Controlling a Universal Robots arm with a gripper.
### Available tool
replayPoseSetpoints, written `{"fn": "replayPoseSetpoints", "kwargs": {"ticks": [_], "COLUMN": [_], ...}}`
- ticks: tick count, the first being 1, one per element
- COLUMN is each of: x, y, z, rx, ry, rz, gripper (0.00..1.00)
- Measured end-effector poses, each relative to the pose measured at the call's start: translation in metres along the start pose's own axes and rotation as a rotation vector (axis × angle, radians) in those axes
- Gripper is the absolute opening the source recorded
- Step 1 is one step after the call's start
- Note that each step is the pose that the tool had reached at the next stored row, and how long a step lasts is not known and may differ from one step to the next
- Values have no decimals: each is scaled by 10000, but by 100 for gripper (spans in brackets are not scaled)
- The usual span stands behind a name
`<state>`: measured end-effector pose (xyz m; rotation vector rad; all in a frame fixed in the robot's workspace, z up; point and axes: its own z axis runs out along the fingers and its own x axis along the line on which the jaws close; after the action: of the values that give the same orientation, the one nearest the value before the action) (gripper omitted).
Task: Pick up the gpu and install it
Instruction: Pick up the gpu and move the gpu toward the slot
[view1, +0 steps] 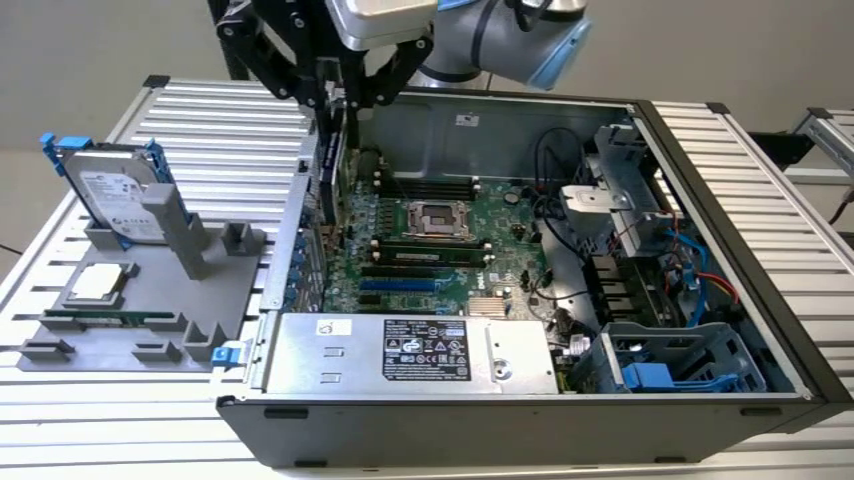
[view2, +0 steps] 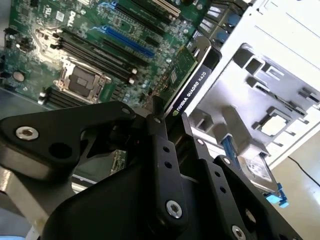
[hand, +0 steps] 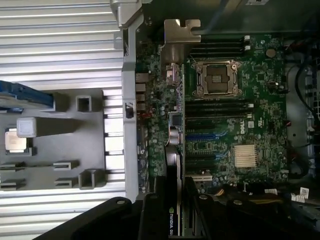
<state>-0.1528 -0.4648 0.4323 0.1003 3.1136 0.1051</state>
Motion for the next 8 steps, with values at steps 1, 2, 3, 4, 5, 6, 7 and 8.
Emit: {"fn": "replayPoseSetpoints", "kwargs": {"ticks": [1, 2, 3, 4, 5, 6, 7, 8], "x": [-45, -91, -133, -181, -229, -273, -314, -365], "y": [2, 3, 5, 7, 8, 10, 12, 13], "z": [0, 2, 3, 5, 7, 8, 9, 10], "rx": [2, 1, 1, 1, 1, 2, 1, 2], "ry": [3, 5, 8, 11, 13, 16, 18, 21], "rz": [-1, -2, -2, -3, -4, -4, -4, -4], "gripper": [0, 0, 0, 0, 0, 0, 0, 0]}}
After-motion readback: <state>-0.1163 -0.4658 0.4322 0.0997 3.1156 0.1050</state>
